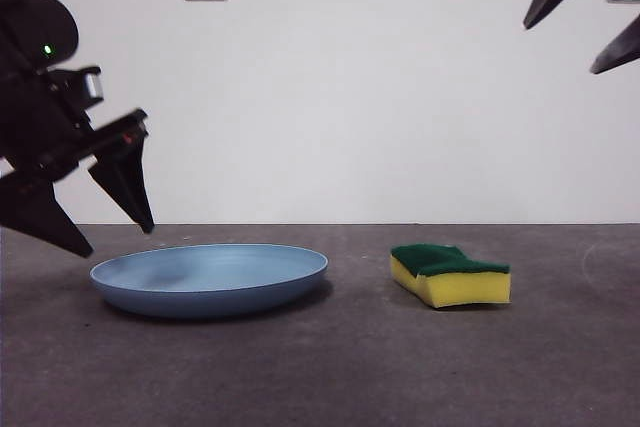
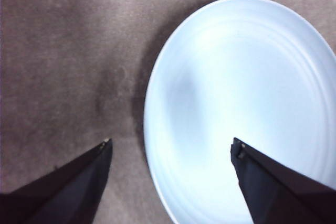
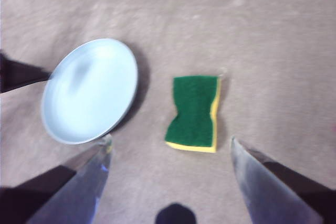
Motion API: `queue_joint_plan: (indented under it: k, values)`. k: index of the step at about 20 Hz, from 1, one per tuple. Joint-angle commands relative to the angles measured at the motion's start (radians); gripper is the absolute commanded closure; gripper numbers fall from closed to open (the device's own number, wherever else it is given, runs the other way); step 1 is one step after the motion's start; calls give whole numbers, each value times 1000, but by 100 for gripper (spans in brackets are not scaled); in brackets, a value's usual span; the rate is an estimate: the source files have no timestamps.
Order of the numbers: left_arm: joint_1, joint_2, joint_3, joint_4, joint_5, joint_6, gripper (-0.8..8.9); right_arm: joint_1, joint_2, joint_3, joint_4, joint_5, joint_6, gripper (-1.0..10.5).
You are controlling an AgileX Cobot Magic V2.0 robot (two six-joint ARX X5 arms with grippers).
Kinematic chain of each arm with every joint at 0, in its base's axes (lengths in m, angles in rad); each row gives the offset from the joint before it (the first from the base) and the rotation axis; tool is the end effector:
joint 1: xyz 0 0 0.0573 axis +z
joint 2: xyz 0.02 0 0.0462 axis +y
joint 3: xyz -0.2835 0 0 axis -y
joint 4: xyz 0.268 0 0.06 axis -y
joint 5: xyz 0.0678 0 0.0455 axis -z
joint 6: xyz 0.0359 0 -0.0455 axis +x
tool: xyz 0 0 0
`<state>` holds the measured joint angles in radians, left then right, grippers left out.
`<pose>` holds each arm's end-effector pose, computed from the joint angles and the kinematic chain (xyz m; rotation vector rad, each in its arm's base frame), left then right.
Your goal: Pick up the plate,pick up the cloth,clean the plate with the cloth
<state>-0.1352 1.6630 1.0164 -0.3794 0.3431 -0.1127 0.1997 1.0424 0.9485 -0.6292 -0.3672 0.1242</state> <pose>0.3440 -0.0590 0.1853 -0.2081 1.0540 -0.3772 0.2184 0.0574 0.3159 0.1768 0.7631 0.4960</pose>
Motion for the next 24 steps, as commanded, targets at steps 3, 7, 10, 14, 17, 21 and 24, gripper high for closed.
queue_joint_plan:
  k: [3, 7, 10, 14, 17, 21, 24]
  values:
    - [-10, 48, 0, 42, -20, -9, 441, 41, 2, 4, 3, -1, 18, 568]
    - [-10, 64, 0, 51, -26, -18, 441, 53, 2, 4, 3, -1, 26, 568]
    - [-17, 64, 0, 59, -27, -18, 442, 53, 2, 4, 3, -1, 37, 568]
    - [-27, 66, 0, 65, -37, -18, 509, 53, 2, 4, 3, -1, 36, 568]
    - [-34, 70, 0, 67, -37, -18, 509, 53, 2, 4, 3, -1, 36, 568]
    - [-43, 104, 0, 64, -39, -18, 508, 53, 2, 4, 3, -1, 36, 568]
    - [-55, 109, 0, 64, -58, -19, 558, 53, 2, 4, 3, -1, 36, 568]
